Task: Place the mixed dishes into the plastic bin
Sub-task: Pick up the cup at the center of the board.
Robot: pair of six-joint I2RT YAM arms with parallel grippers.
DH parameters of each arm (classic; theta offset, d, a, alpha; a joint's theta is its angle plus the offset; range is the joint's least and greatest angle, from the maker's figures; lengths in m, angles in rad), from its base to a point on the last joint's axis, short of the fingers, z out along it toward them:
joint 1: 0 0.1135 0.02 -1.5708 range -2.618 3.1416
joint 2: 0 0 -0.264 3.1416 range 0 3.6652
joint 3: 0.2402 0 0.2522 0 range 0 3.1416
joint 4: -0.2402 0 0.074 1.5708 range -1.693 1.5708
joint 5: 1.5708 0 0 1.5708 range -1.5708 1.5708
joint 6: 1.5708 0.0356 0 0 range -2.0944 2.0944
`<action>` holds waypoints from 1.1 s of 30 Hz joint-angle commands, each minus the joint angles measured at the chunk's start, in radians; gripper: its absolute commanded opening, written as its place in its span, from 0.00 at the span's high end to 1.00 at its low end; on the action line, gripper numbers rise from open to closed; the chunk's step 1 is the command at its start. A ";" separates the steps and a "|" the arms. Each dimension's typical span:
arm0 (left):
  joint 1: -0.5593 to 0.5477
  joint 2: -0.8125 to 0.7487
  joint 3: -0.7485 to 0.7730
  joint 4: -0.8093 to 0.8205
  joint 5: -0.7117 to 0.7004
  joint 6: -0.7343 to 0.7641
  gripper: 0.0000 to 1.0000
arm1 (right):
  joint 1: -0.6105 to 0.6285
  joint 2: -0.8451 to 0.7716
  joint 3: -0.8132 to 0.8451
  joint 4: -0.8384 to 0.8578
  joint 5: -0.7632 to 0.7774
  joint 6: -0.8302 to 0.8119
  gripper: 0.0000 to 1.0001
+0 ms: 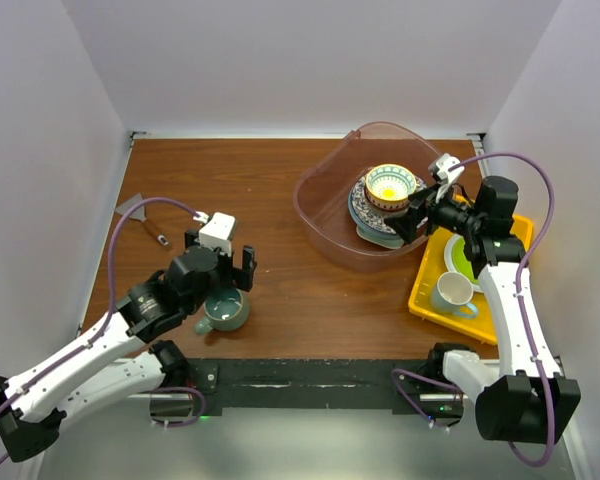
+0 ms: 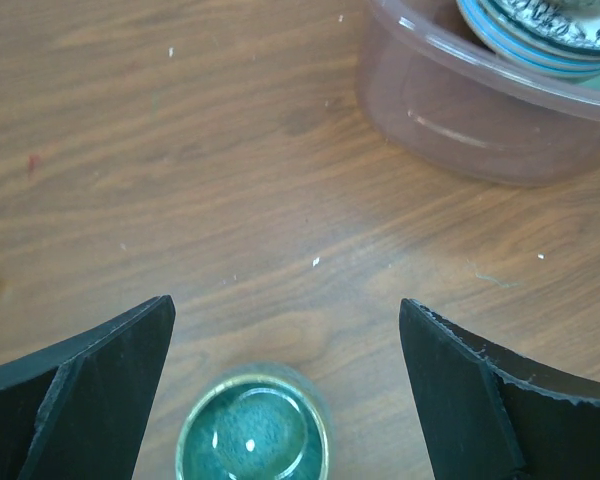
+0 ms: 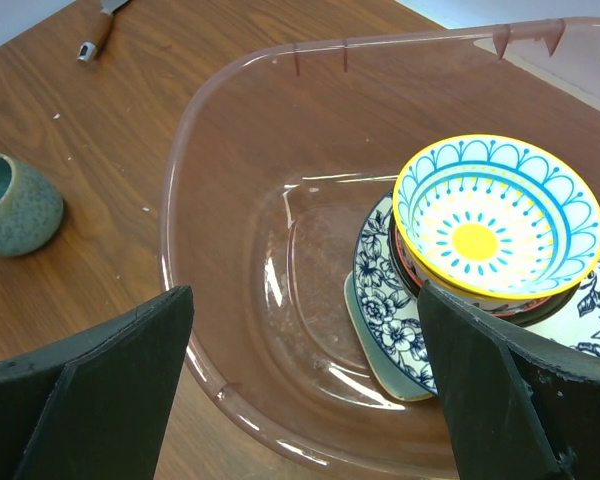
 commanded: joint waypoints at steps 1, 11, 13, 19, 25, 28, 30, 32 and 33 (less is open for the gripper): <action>0.005 0.019 0.071 -0.084 -0.004 -0.083 0.00 | -0.004 -0.006 0.019 0.005 -0.030 -0.020 0.02; 0.005 0.094 0.123 -0.191 -0.016 -0.158 0.00 | -0.004 -0.005 0.017 0.006 -0.022 -0.020 0.02; 0.005 0.122 0.127 -0.211 -0.035 -0.185 0.02 | -0.006 -0.006 0.017 0.006 -0.022 -0.020 0.02; 0.005 0.169 0.126 -0.301 -0.102 -0.334 0.36 | -0.004 -0.009 0.019 0.005 -0.022 -0.020 0.02; 0.005 0.157 0.071 -0.415 -0.154 -0.569 0.41 | -0.004 -0.011 0.022 0.003 -0.027 -0.020 0.02; 0.005 0.131 0.023 -0.467 -0.202 -0.755 0.39 | -0.004 -0.009 0.024 -0.001 -0.033 -0.020 0.02; 0.005 0.142 0.002 -0.513 -0.237 -0.842 0.38 | -0.004 -0.009 0.025 -0.004 -0.036 -0.018 0.02; 0.005 0.178 -0.001 -0.606 -0.280 -0.995 0.29 | -0.006 -0.012 0.025 -0.006 -0.037 -0.020 0.02; 0.005 0.189 -0.001 -0.628 -0.286 -1.030 0.28 | -0.004 -0.012 0.025 -0.006 -0.039 -0.020 0.02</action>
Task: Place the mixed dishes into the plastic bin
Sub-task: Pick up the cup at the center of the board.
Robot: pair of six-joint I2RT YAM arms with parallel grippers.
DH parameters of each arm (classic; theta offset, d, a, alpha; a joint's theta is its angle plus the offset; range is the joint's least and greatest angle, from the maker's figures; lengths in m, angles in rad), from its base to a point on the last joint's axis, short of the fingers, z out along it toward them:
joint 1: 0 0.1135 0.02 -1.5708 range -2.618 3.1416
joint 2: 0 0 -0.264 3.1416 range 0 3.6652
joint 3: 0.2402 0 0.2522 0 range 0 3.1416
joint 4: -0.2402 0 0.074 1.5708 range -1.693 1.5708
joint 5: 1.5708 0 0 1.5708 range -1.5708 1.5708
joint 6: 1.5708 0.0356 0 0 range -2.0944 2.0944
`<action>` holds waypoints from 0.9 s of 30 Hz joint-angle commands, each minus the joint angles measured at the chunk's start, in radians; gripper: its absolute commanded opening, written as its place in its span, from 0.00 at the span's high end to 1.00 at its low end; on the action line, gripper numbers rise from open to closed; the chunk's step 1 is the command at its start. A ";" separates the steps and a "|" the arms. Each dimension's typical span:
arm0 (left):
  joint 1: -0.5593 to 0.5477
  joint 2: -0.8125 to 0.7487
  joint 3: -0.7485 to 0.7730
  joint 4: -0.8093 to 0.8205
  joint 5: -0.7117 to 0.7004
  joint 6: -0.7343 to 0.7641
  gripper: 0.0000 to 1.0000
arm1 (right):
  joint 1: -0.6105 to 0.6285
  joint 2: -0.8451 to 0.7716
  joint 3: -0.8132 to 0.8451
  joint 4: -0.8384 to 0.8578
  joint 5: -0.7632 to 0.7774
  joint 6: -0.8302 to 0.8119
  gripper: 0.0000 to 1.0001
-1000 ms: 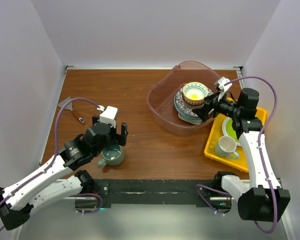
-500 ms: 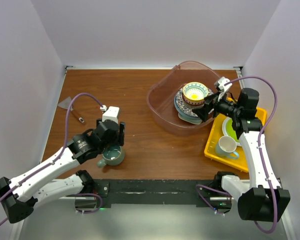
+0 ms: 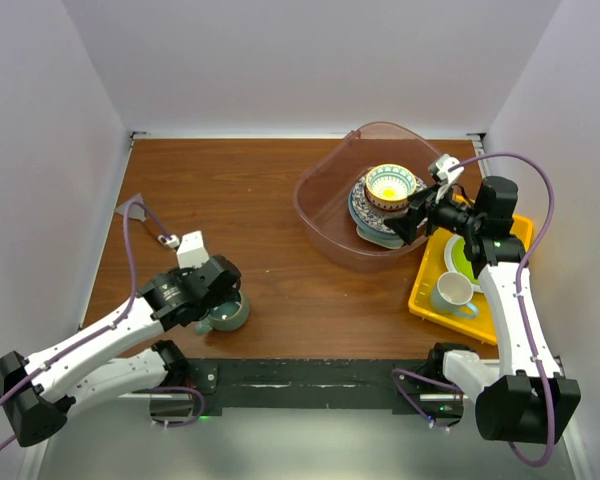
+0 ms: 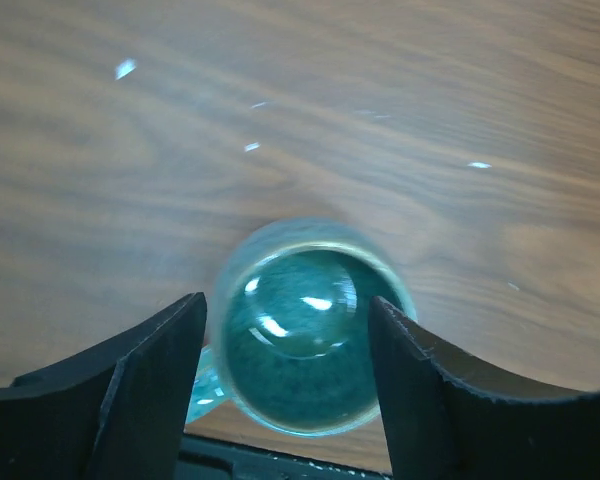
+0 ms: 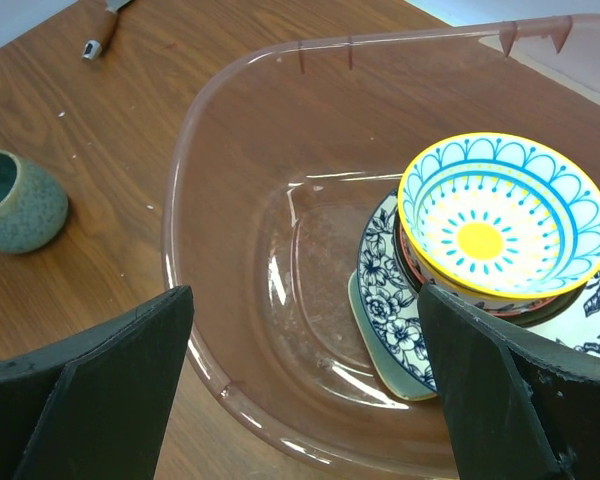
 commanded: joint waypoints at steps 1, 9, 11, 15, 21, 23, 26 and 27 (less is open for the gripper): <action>0.005 0.044 -0.010 -0.173 -0.121 -0.352 0.28 | -0.004 -0.012 0.025 0.000 -0.032 -0.018 0.02; 0.007 0.065 -0.087 -0.109 -0.097 -0.438 0.45 | -0.004 -0.020 0.028 -0.006 -0.037 -0.016 0.02; 0.007 0.096 -0.099 -0.116 -0.091 -0.484 0.57 | -0.004 -0.020 0.030 -0.007 -0.037 -0.016 0.02; 0.007 0.124 -0.114 -0.126 -0.091 -0.527 0.66 | -0.004 -0.020 0.033 -0.007 -0.034 -0.016 0.02; 0.007 0.122 -0.134 -0.094 -0.088 -0.524 0.88 | -0.004 -0.022 0.034 -0.012 -0.032 -0.018 0.02; 0.007 0.116 -0.127 -0.094 -0.091 -0.518 0.96 | -0.004 -0.020 0.034 -0.011 -0.030 -0.018 0.02; 0.007 0.090 -0.110 -0.098 -0.098 -0.500 1.00 | -0.004 -0.019 0.033 -0.012 -0.027 -0.019 0.02; 0.007 0.078 -0.099 -0.095 -0.101 -0.483 1.00 | -0.004 -0.020 0.034 -0.012 -0.026 -0.019 0.02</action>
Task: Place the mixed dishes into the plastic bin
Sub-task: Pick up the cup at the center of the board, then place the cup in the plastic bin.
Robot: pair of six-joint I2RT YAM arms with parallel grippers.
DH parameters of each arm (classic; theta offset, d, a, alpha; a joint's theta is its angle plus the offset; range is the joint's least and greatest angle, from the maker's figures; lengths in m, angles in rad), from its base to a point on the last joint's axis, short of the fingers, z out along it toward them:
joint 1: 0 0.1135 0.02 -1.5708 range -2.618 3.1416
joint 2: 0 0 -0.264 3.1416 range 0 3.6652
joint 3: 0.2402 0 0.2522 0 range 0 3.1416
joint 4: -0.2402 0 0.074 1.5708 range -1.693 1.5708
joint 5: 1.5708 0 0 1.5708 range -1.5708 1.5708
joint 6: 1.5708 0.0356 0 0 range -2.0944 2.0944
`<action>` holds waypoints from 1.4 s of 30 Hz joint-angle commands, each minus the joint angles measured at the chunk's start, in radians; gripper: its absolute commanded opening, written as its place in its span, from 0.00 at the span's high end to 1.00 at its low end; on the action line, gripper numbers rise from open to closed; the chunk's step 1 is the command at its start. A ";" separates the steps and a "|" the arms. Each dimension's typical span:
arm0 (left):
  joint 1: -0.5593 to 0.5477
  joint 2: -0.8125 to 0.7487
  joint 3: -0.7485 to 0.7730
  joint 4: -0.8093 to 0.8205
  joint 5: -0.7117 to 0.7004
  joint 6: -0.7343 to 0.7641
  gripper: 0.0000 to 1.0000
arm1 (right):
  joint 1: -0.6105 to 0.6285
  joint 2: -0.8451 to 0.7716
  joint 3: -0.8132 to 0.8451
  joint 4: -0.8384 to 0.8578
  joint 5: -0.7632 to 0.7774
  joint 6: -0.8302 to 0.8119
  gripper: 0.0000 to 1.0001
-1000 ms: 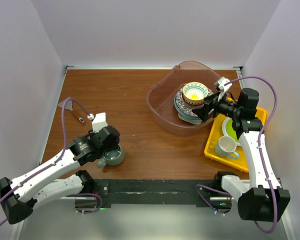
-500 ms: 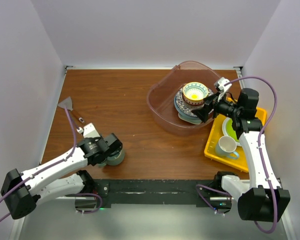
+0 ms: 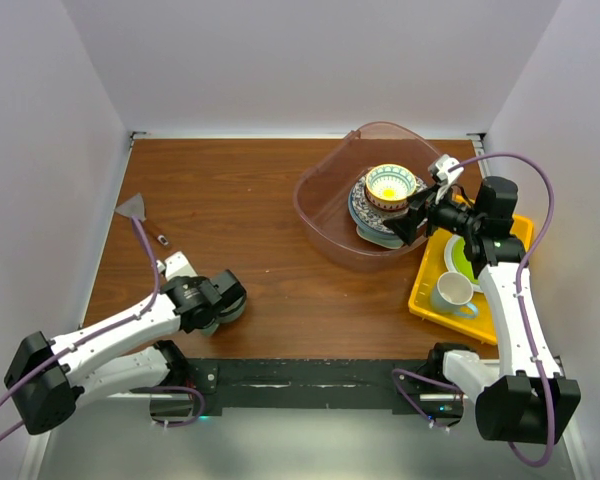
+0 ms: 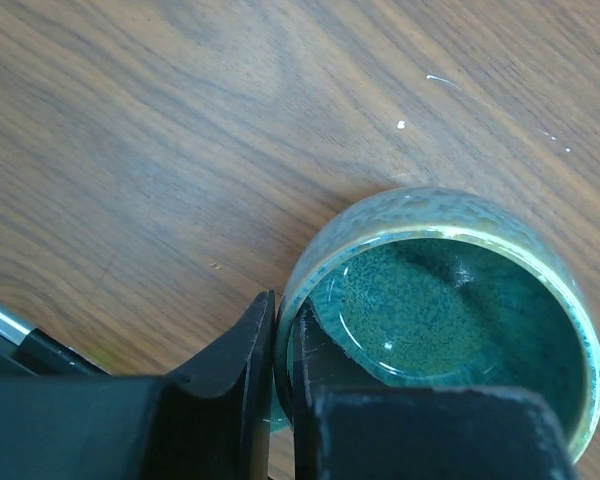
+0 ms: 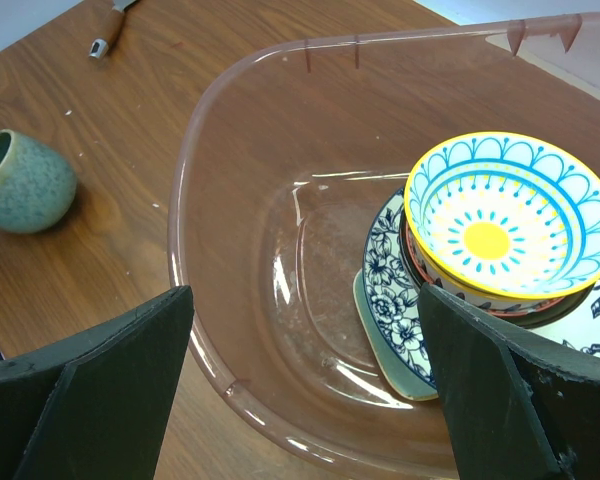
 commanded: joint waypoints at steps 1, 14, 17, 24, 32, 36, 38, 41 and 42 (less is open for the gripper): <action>0.001 -0.064 0.036 0.031 -0.049 0.000 1.00 | -0.004 -0.017 0.034 -0.005 -0.016 -0.019 0.02; 0.001 -0.242 0.099 0.395 0.045 0.514 1.00 | -0.004 -0.011 0.033 -0.006 -0.012 -0.022 0.02; 0.001 -0.251 0.128 0.494 0.094 0.721 1.00 | -0.004 -0.011 0.033 -0.005 -0.012 -0.022 0.02; 0.001 -0.134 0.249 0.638 0.230 1.026 1.00 | -0.004 -0.008 0.034 -0.006 -0.012 -0.024 0.02; 0.003 0.129 0.517 0.695 0.299 1.233 1.00 | -0.004 -0.010 0.034 -0.008 -0.012 -0.024 0.02; 0.010 0.241 0.652 0.687 0.324 1.309 1.00 | -0.006 -0.011 0.036 -0.008 -0.015 -0.024 0.02; 0.018 0.307 0.732 0.681 0.338 1.352 1.00 | -0.004 -0.011 0.036 -0.009 -0.010 -0.024 0.02; 0.036 0.406 0.841 0.675 0.370 1.404 1.00 | -0.004 -0.011 0.042 -0.014 0.005 -0.024 0.02; 0.039 0.433 0.869 0.674 0.379 1.416 1.00 | -0.004 -0.013 0.043 -0.017 0.025 -0.024 0.02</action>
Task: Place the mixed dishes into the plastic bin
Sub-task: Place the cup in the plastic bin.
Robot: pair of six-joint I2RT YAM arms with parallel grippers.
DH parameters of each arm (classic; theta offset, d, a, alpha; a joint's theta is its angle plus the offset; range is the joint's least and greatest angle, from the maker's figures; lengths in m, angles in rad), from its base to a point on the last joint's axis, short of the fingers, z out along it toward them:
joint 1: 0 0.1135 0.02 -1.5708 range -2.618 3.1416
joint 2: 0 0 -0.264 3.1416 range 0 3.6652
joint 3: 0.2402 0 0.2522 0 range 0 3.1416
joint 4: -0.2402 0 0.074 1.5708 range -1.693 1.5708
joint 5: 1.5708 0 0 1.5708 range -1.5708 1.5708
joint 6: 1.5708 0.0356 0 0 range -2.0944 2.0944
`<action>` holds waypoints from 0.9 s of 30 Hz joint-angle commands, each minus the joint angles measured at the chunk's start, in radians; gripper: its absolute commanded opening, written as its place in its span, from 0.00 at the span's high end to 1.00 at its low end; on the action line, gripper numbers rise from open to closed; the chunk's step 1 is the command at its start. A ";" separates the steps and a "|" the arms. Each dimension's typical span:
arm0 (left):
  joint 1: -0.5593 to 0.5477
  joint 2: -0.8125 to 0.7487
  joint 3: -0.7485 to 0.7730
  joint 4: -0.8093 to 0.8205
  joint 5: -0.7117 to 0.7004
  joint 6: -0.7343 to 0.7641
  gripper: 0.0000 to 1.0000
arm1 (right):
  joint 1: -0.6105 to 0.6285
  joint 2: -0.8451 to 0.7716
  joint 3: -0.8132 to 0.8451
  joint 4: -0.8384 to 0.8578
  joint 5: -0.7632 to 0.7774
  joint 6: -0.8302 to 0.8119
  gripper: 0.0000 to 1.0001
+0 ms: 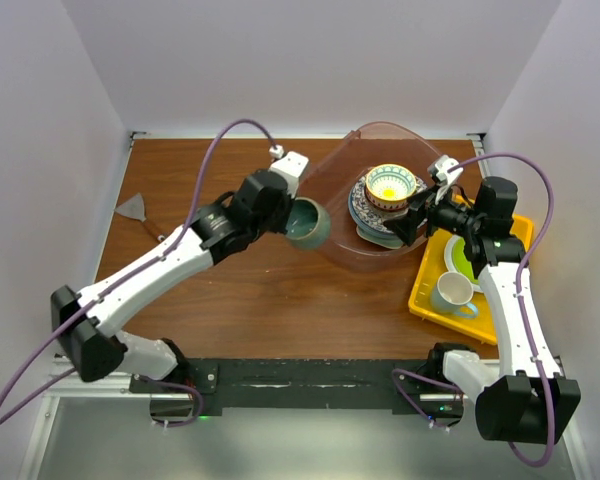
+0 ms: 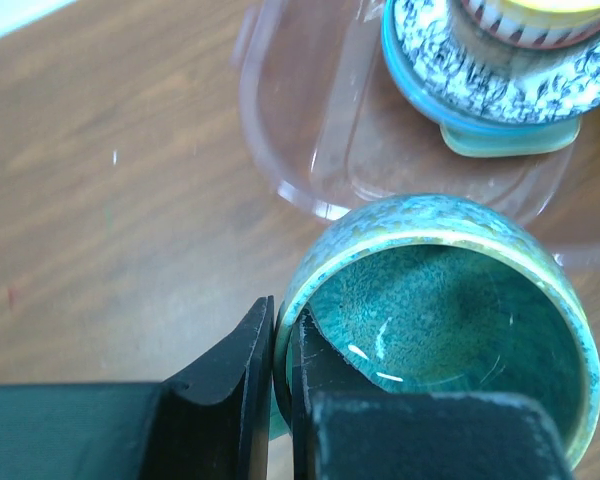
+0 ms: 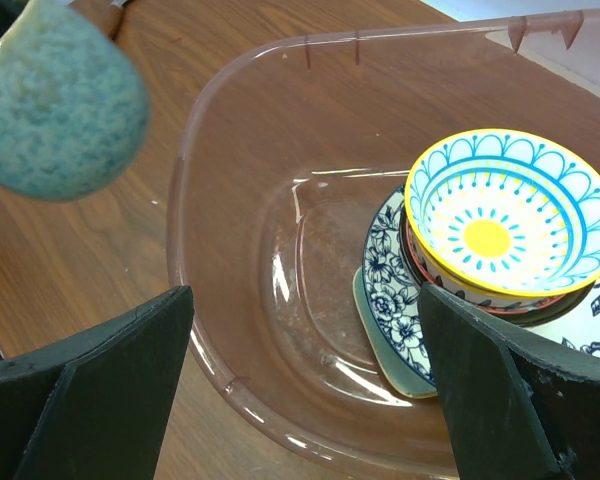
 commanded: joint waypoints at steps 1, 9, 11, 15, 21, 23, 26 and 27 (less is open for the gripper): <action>0.029 0.098 0.224 0.133 0.057 0.109 1.00 | -0.004 -0.014 0.043 -0.009 0.033 -0.013 0.02; 0.046 0.398 0.525 0.107 0.083 0.269 1.00 | -0.006 -0.016 0.051 -0.003 0.112 0.008 0.02; 0.047 0.462 0.597 0.098 0.083 0.316 1.00 | -0.006 -0.016 0.051 -0.001 0.138 0.013 0.02; 0.052 0.546 0.677 0.092 0.096 0.387 1.00 | -0.008 -0.013 0.052 0.003 0.181 0.025 0.02; 0.059 0.632 0.734 0.067 0.151 0.442 1.00 | -0.006 -0.013 0.055 0.011 0.252 0.043 0.02; 0.059 0.653 0.732 0.064 0.172 0.455 1.00 | -0.006 -0.014 0.055 0.012 0.260 0.048 0.02; 0.061 0.684 0.731 0.060 0.191 0.467 1.00 | -0.006 -0.016 0.055 0.014 0.269 0.053 0.02; 0.061 0.690 0.729 0.055 0.192 0.471 1.00 | -0.006 -0.016 0.055 0.015 0.277 0.054 0.02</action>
